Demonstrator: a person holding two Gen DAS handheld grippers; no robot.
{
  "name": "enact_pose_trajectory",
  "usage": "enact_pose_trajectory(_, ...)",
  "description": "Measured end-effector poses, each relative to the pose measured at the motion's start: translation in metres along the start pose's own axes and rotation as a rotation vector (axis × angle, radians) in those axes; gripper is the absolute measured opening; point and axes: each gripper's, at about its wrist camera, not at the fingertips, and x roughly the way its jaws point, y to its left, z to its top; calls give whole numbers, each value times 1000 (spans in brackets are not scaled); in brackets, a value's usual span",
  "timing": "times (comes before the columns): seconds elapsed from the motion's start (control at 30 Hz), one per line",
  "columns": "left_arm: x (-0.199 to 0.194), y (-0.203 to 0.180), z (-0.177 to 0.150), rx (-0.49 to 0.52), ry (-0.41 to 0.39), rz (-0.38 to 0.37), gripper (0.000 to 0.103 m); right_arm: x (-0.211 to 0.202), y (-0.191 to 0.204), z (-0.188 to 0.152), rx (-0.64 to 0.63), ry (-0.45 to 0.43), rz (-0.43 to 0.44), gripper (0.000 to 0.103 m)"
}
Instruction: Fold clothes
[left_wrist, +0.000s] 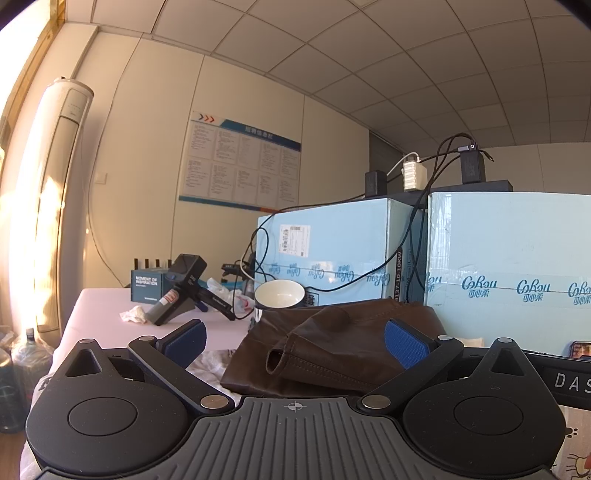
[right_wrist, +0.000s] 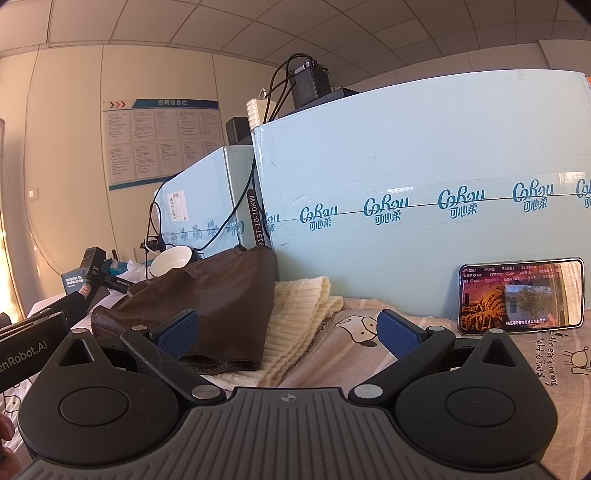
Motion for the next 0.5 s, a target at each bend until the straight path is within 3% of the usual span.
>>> enact_pose_trajectory(0.5, 0, -1, 0, 1, -1, 2, 103, 0, 0, 0, -1, -1, 2, 103)
